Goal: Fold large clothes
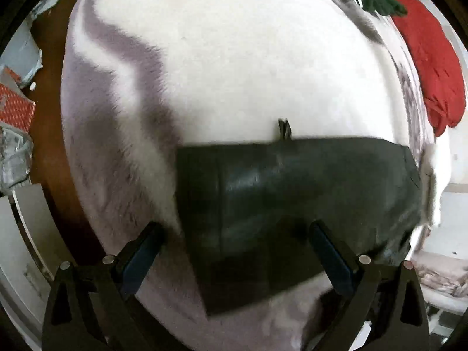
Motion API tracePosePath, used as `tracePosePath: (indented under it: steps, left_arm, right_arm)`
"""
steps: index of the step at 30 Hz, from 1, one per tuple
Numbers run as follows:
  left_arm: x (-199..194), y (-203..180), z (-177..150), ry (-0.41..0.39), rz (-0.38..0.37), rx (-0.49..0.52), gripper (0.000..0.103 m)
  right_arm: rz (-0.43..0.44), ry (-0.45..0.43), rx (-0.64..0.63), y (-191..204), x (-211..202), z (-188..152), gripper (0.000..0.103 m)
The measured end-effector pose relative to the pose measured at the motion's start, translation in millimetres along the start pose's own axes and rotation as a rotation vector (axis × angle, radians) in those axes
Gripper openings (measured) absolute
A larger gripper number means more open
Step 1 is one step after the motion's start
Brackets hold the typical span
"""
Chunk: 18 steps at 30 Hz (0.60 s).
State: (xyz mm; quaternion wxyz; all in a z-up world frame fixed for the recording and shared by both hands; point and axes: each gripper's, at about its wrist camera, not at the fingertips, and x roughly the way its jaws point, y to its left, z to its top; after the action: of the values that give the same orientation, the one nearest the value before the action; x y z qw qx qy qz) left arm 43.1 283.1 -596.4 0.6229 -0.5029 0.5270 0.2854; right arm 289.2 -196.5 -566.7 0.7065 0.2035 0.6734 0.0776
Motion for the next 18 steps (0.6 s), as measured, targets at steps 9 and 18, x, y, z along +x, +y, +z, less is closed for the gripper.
tracePosePath:
  steps: [9,18]
  left_arm:
    - [-56,-19,13,-0.216,0.034,0.103,0.010]
    - [-39,-21,118,-0.173,-0.010,0.181,0.008]
  right_arm:
    - [-0.107,0.022,-0.091,32,11,4,0.065]
    - [-0.087,0.005,-0.085,54,10,11,0.065]
